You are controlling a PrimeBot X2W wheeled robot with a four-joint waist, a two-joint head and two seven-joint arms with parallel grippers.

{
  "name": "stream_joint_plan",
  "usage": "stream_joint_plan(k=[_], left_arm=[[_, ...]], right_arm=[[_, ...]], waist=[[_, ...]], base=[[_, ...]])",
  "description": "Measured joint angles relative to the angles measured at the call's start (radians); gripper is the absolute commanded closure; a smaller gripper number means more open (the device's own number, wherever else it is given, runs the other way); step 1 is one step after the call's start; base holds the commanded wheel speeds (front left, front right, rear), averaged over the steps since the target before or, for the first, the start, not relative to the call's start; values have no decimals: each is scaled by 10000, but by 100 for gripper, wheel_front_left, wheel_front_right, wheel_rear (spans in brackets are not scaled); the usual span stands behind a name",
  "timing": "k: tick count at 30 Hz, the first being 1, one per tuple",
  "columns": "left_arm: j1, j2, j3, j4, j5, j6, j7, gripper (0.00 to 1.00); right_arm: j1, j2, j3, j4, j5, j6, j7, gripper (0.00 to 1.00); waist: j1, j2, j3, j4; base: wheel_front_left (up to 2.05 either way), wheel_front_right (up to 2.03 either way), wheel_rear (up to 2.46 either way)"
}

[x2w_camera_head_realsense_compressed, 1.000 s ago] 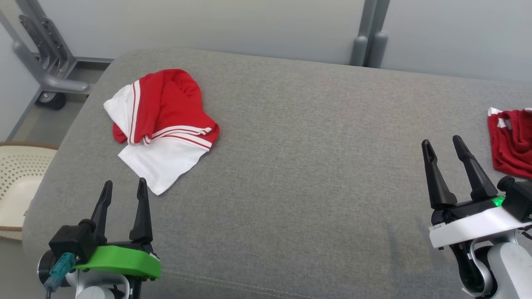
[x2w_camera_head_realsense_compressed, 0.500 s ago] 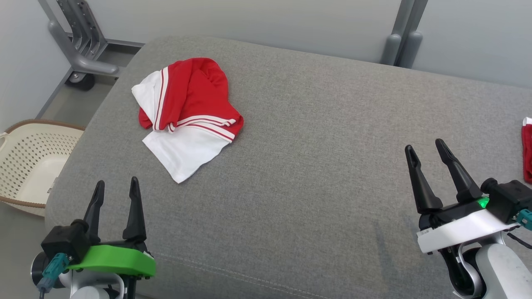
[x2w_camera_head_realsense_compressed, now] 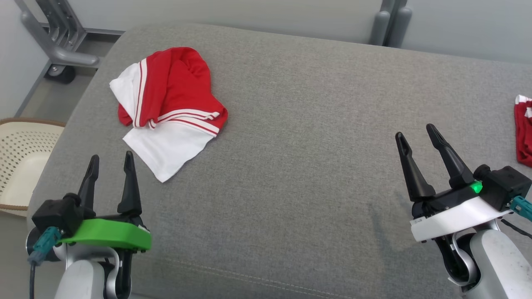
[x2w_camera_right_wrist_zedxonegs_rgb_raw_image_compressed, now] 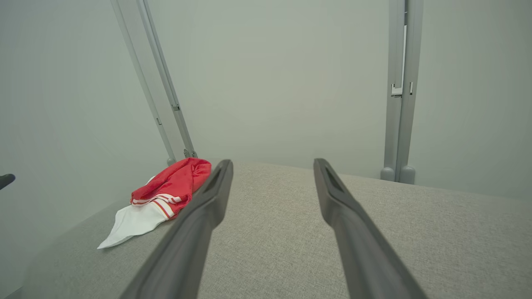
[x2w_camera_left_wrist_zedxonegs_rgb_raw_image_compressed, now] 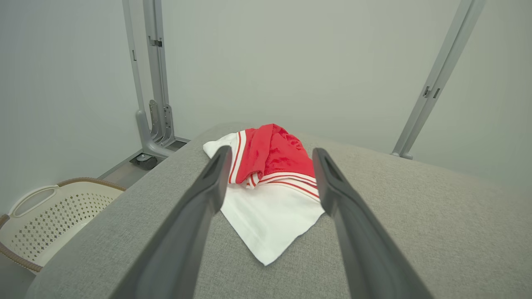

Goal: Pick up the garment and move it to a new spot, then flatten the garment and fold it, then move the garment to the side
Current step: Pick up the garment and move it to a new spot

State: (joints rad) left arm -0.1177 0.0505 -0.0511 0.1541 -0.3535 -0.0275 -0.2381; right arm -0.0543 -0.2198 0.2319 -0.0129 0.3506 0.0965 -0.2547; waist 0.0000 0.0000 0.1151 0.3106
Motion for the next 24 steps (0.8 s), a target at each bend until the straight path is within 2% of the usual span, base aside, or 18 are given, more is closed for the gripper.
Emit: stream_joint_plan(k=[9, 16, 24], left_arm=[[-1192, 40, 213, 650, -128, 0, 127, 0], [-2157, 50, 525, 1655, -694, 0, 711, 0], [-3665, 466, 1212, 3053, -1160, 119, 1461, 0]], right_arm=[[-336, -40, 0, -4, -63, 2, 0, 0], [-684, -163, -23, -136, -111, 21, 0, 0], [-1336, -316, 0, -453, -276, 75, 0, 0]], waist=[[0, 0, 472, -638], [0, 0, 1024, -1037], [0, 0, 1860, -1478]], base=[[0, 0, 0], [0, 0, 0], [0, 0, 0]])
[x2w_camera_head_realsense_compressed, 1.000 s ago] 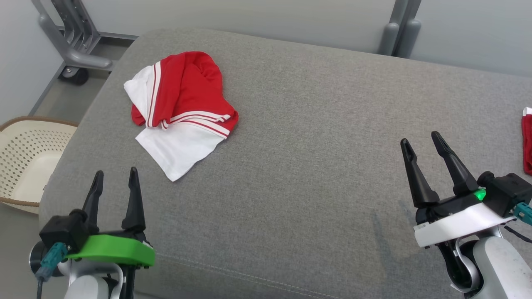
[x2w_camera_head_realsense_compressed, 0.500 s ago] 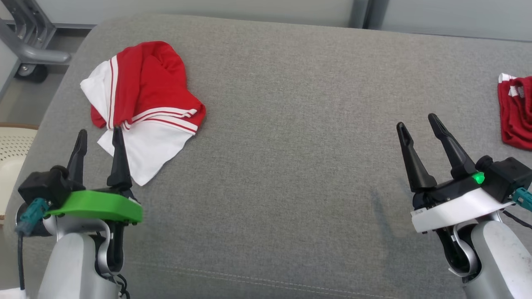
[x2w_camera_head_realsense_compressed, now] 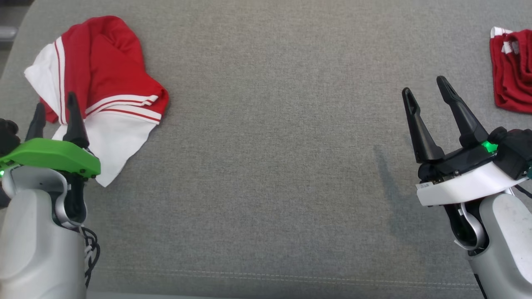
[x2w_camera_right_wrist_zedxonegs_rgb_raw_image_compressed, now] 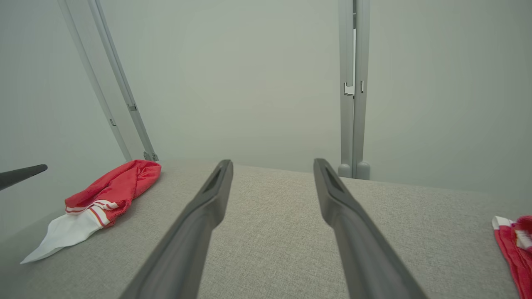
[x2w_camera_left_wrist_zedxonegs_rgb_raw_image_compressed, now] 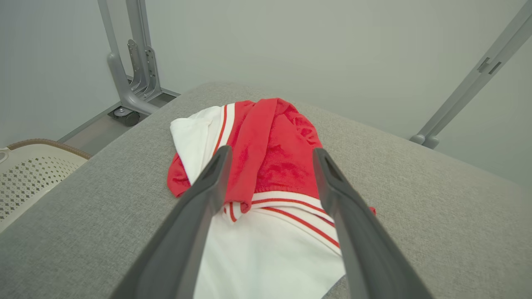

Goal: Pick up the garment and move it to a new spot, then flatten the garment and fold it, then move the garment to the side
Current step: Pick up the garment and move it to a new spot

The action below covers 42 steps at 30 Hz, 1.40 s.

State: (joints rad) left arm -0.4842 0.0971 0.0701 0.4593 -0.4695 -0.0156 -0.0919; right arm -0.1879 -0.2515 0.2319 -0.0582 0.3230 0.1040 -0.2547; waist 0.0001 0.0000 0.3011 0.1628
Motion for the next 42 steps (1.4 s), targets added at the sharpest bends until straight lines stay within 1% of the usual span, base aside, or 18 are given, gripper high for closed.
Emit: stream_joint_plan(k=[4, 11, 13, 20, 21, 22, 23, 24, 25, 31, 35, 36, 42], left_arm=[[-598, 194, 322, 692, -205, 167, 336, 0], [-1433, 562, 548, 1891, -205, 499, 976, 0], [-1578, 648, 591, 2324, -176, 780, 1174, 0], [-2019, 890, 591, 3256, -73, 922, 1352, 0], [-2128, 941, 593, 3356, -69, 922, 1350, 3], [-2193, 982, 589, 3417, -67, 922, 1348, 23], [-2243, 1003, 583, 3471, -67, 922, 1346, 50], [-2294, 1016, 573, 3544, -67, 922, 1335, 69], [-2350, 1026, 558, 3628, -46, 922, 1298, 100], [-2555, 947, 487, 4008, 2, 842, 970, 100], [-2554, 892, 401, 4163, 6, 525, 575, 100], [-2554, 892, 401, 4163, 6, 525, 575, 100], [-2548, 805, -44, 4019, 245, -38, -336, 100]], right_arm=[[-229, -8, 19, -54, -84, 2, 0, 0], [-678, 8, 48, -59, -88, 6, 0, 0], [-748, 13, 48, -52, -88, 12, 0, 0], [-798, 25, -79, 100, -88, 12, 0, 0], [-808, 27, -92, 123, -88, 12, 0, 0], [-829, 33, -94, 144, -88, 12, 0, 0], [-866, 36, -98, 167, -88, 12, 0, 0], [-910, 38, -105, 176, -88, 12, 0, 0], [-932, 38, -115, 178, -90, 12, 0, 0], [-946, 113, -182, 314, -148, 13, 0, 0], [-967, 322, -169, 418, -148, 15, 0, 0], [-967, 322, -169, 418, -148, 15, 0, 0], [-971, 399, -245, 600, -148, 92, 0, 0]], waist=[[0, 0, 458, -256], [1, 0, 1131, -788], [1, 0, 1288, -945], [0, 0, 1671, -1380], [0, 1, 1703, -1412], [0, 0, 1727, -1437], [0, 0, 1741, -1454], [0, 0, 1747, -1464], [0, 0, 1746, -1466], [0, 0, 1663, -1420], [0, 0, 1478, -1386], [0, 0, 1478, -1386], [0, 0, 1052, -1363]], base=[[0, 0, 0], [0, 0, 0], [0, 0, 0], [0, 0, 0], [0, 0, 0], [0, 0, 0], [0, 0, 0], [0, 0, 0], [0, 0, 0], [0, 0, 0], [0, 0, 0], [0, 0, 0], [0, 0, 0]])
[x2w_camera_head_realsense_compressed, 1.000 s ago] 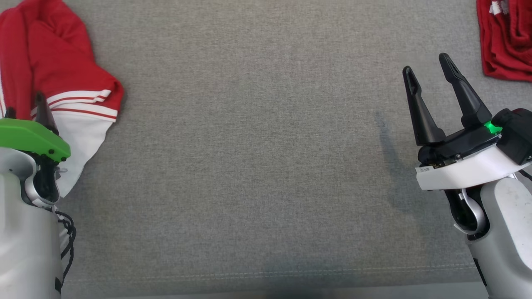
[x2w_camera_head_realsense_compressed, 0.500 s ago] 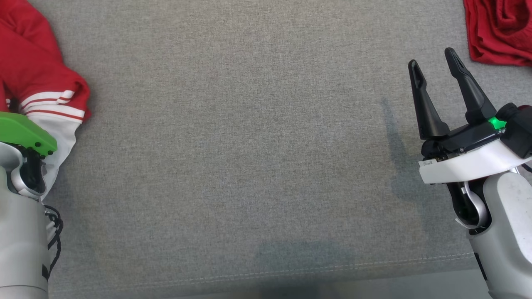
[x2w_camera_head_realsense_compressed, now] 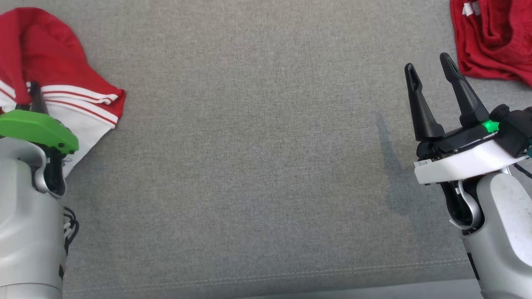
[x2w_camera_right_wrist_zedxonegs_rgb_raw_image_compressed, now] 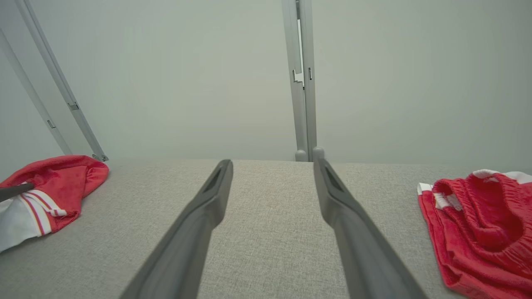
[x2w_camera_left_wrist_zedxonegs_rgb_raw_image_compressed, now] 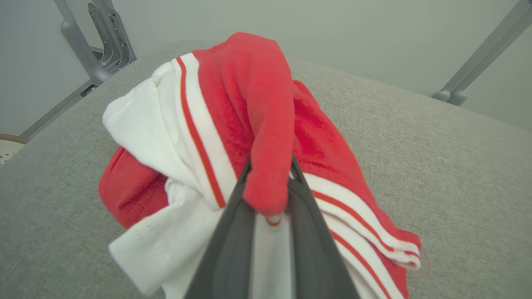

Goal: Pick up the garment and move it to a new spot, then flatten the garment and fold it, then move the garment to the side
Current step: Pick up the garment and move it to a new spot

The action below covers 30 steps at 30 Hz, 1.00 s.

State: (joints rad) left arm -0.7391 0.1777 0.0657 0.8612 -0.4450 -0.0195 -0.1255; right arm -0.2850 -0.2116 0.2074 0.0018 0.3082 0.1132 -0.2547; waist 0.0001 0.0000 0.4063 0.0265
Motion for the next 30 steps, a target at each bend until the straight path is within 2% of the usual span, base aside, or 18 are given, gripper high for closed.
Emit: stream_joint_plan(k=[8, 19, 30], left_arm=[[12, -453, -798, -418, 483, -700, -890, 100], [578, -1465, -2205, -1053, 727, -965, -953, 100], [1200, -1574, -3567, -1691, 422, -1047, -953, 100]], right_arm=[[85, 259, -86, 301, 4, 6, 0, 0], [701, 545, 40, 606, 84, 10, 0, 0], [1016, 546, 31, 660, 84, 10, 0, 0]], waist=[[0, 0, -797, 83], [-1, 0, -2122, -72], [-1, 0, -2678, -1036]], base=[[0, 0, 0], [0, 0, 0], [0, 0, 0]])
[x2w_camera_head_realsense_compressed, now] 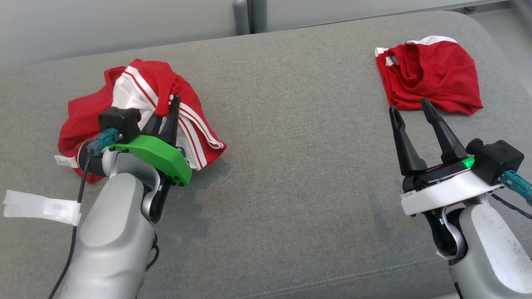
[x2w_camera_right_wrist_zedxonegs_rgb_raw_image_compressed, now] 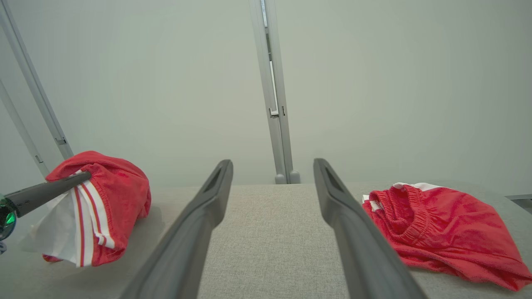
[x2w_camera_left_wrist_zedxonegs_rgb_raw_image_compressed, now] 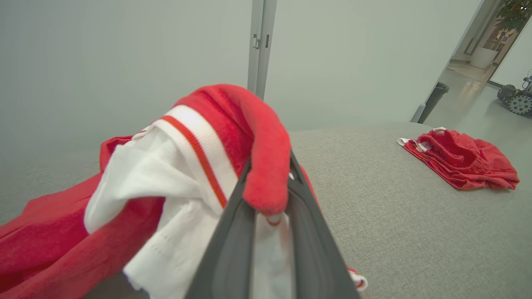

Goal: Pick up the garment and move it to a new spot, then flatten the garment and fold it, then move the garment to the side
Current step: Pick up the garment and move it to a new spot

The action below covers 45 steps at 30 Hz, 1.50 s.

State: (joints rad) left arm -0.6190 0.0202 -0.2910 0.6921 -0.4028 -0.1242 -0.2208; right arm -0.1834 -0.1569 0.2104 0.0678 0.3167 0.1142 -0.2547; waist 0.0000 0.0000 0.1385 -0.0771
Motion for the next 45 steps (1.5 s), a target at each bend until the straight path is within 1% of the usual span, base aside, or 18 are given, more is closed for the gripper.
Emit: stream_joint_plan(k=[6, 9, 11, 17, 18, 20, 21, 22, 26, 30, 34, 38, 45], left_arm=[[112, 13, -1248, -602, -332, -2, 190, 100], [201, 50, -2123, -1152, -1149, -2, 272, 100], [261, 38, -2564, -1365, -1448, -2, 332, 100], [413, 56, -3336, -1361, -1954, -2, 631, 100], [466, 59, -3388, -1281, -2010, -2, 631, 77], [493, 79, -3473, -1183, -2042, -2, 633, 50], [491, 84, -3492, -1177, -2057, -2, 631, 22], [489, 90, -3517, -1175, -2092, -2, 631, 0], [447, 92, -3676, -1210, -2301, -2, 614, 0], [307, 94, -3847, -1283, -2380, 0, 412, 0], [94, 94, -3810, -1287, -2345, 33, 215, 0], [51, 94, -3557, -1264, -2336, 290, 81, 0], [68, 117, -3212, -1258, -2173, 562, -102, 0]], right_arm=[[92, -2, -6, -6, 0, 2, 0, 0], [95, 0, 10, -15, 0, 36, 0, 0], [103, -4, 12, -17, 0, 86, 0, 0], [134, 15, 42, -38, 10, 88, 0, 0], [133, 29, 48, -46, 10, 88, 0, 0], [133, 54, 46, -79, 10, 88, 0, 0], [133, 59, 31, -81, 12, 88, 0, 0], [133, 61, -2, -81, 12, 88, 0, 0], [150, 29, -326, -119, 12, 88, 0, 0], [314, 10, -568, -130, 13, 88, 0, 0], [314, 6, -663, -136, 13, 88, 0, 0], [325, -15, -700, -134, 13, 88, 0, 0], [545, -35, -715, -115, 13, 88, 0, 0]], waist=[[0, 0, -212, -546], [0, 0, -269, -836], [0, 0, -286, -1030], [0, 0, -231, -1602], [0, 0, -206, -1698], [0, 0, -150, -1873], [0, 0, -118, -1960], [0, 0, -85, -2039], [0, 0, 77, -2239], [0, 0, 135, -2160], [0, 0, 81, -1911], [0, 0, 7, -1595], [0, 0, -117, -959]], base=[[0, 0, 0], [0, 0, 0], [0, 0, 0], [0, 0, 0], [0, 0, 0], [0, 0, 0], [0, 0, 0], [0, 0, 0], [0, 0, 0], [0, 0, 0], [0, 0, 0], [0, 0, 0], [0, 0, 0]])
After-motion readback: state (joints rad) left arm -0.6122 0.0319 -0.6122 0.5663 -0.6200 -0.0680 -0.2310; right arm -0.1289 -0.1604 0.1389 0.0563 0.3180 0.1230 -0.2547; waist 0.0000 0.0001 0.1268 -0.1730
